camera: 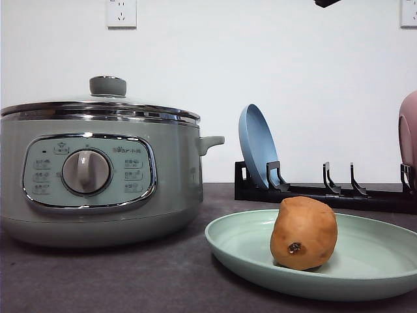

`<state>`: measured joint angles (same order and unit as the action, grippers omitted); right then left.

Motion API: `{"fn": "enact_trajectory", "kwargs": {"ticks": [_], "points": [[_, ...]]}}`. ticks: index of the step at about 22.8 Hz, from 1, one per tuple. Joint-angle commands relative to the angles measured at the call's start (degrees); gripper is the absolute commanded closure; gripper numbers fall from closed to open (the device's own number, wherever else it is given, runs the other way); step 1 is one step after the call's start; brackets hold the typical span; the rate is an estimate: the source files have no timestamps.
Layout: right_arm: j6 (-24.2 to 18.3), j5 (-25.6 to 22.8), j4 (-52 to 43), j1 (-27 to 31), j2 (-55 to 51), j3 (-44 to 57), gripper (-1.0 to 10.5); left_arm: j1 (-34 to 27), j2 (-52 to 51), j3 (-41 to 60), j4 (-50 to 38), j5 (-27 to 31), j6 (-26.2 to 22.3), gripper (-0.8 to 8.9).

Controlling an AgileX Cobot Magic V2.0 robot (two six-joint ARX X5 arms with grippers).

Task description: The right arm pick the green plate and place it on desk, then the left arm uncap open the steamer lid, the right arm pick the potato and place it on the plate, then the right arm cap close the steamer lid

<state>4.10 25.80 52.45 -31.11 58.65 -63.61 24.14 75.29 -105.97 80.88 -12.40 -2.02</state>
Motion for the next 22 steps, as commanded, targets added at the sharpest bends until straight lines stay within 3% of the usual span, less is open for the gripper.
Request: {"fn": "enact_trajectory", "kwargs": {"ticks": [1, 8, 10, 14, 18, 22], "points": [[-0.31, 0.07, -0.61, -0.35, 0.35, -0.98, 9.4, 0.31, 0.37, -1.77, 1.36, -0.39, 0.11, 8.05], [-0.31, 0.07, -0.61, -0.35, 0.35, -0.98, 9.4, 0.31, 0.35, -1.77, 1.36, -0.37, 0.09, 8.05], [-0.31, 0.09, -0.63, -0.35, 0.35, -0.98, 9.4, -0.09, -1.09, -1.60, -0.31, -0.02, -3.34, 8.05], [-0.31, 0.09, -0.63, -0.35, 0.37, -0.98, 9.4, -6.25, -9.20, 1.64, -18.56, -0.02, -3.82, 8.05], [-0.31, 0.09, -0.63, -0.35, 0.35, -0.98, 9.4, -14.80, -20.28, 12.39, -35.98, 0.42, -5.53, 8.05], [-0.31, 0.09, -0.63, -0.35, 0.37, -0.98, 9.4, -21.20, -31.50, 27.74, -49.75, 7.26, -8.11, 8.05]]}}
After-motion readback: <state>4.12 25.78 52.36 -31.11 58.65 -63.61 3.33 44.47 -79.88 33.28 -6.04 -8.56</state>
